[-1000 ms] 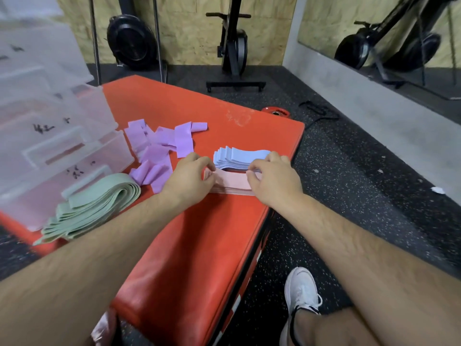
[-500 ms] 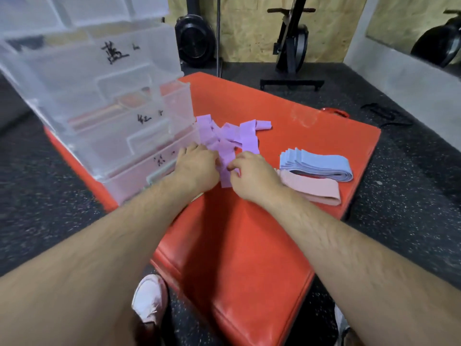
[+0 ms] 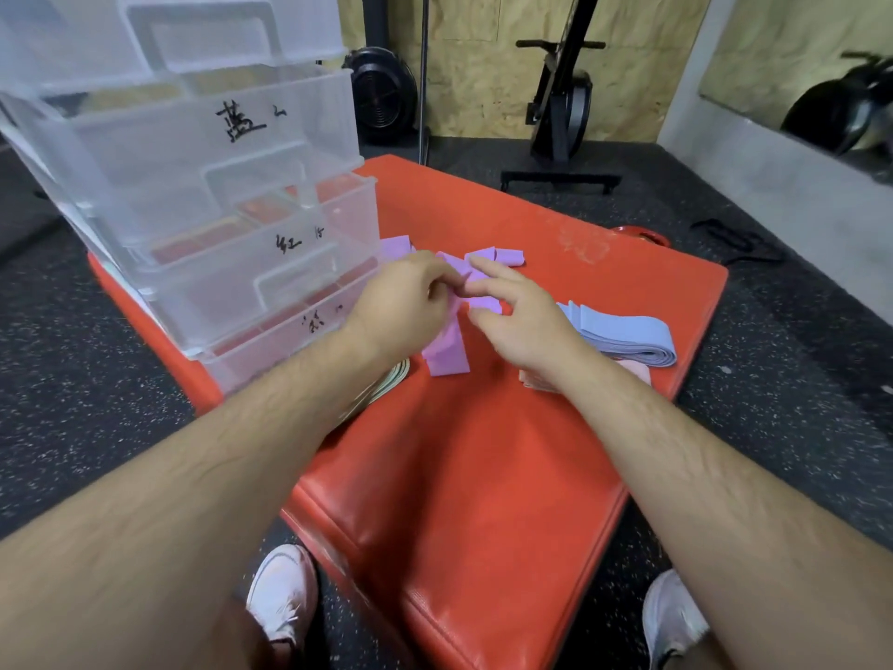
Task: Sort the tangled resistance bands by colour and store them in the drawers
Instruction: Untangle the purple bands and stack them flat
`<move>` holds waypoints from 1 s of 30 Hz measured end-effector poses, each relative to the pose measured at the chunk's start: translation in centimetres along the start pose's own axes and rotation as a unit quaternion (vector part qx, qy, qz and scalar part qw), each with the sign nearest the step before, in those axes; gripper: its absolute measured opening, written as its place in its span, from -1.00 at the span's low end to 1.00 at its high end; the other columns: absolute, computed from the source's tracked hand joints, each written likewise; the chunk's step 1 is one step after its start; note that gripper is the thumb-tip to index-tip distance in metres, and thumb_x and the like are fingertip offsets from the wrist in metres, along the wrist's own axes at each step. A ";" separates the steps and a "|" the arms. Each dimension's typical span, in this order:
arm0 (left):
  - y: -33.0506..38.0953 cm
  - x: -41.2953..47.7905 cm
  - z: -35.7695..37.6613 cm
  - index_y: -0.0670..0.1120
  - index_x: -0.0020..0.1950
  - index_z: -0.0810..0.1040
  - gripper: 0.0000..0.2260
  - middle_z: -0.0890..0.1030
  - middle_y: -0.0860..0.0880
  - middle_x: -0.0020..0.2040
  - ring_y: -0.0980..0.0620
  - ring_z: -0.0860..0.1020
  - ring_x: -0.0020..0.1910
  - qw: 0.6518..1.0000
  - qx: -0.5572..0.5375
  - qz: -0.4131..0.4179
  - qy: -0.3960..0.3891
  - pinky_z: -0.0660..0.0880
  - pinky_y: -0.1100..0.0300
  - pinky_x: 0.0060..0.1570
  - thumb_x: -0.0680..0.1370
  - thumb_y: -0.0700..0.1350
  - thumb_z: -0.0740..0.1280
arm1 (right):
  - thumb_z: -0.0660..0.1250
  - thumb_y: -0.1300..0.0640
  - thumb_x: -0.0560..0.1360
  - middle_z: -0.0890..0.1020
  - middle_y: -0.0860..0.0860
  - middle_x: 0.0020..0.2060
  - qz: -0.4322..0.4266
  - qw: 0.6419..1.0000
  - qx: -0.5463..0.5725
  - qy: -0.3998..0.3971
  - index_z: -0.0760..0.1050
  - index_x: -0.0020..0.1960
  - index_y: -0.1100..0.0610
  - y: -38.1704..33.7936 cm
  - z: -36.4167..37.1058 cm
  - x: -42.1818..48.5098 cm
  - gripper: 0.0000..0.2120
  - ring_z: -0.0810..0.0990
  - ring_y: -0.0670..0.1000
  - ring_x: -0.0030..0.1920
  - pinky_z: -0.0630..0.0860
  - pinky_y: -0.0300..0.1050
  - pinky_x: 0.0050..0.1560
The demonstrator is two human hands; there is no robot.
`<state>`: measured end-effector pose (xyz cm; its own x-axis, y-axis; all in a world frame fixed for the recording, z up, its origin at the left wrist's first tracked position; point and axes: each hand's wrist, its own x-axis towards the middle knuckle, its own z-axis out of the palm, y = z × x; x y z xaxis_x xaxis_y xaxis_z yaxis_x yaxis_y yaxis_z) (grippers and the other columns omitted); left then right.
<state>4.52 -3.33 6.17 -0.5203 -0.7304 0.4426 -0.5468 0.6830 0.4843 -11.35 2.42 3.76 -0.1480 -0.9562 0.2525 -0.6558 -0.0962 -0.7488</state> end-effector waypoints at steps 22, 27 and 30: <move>8.3 -4.4 -4.5 -0.01 0.05 0.62 -0.78 0.64 0.12 -0.12 0.08 0.54 -0.28 0.917 -0.383 -0.071 0.079 0.51 0.25 -0.27 0.53 -0.32 0.39 | 0.43 0.35 0.50 0.66 0.02 -0.14 0.009 0.969 0.240 0.065 0.66 0.04 0.11 -7.0 -7.5 -6.4 -0.80 0.57 -0.10 -0.25 0.54 -0.24 -0.18; 7.5 -4.1 -4.2 0.11 0.19 0.56 -0.73 0.51 -0.02 0.20 0.09 0.56 -0.31 0.922 -0.357 -0.111 0.097 0.51 0.33 -0.28 0.55 -0.17 0.42 | 0.40 0.35 0.52 0.65 0.03 -0.13 0.021 0.959 0.273 0.071 0.64 0.03 0.08 -6.8 -7.0 -5.5 -0.80 0.59 -0.11 -0.19 0.56 -0.22 -0.17; 7.0 -4.1 -4.0 0.23 0.20 0.49 -0.65 0.43 -0.02 0.22 0.00 0.60 -0.18 0.929 -0.341 -0.133 0.056 0.61 0.17 -0.18 0.50 -0.06 0.48 | 0.41 0.32 0.52 0.65 0.00 -0.20 0.036 0.950 0.297 0.095 0.64 0.03 0.10 -6.5 -6.7 -4.8 -0.83 0.59 -0.08 -0.18 0.58 -0.15 -0.14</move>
<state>5.45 4.44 10.74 -0.3336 -0.8949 0.2964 -0.0844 0.3415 0.9361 -11.31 9.52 11.55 -0.3440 -0.9049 0.2507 -0.1149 -0.2244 -0.9677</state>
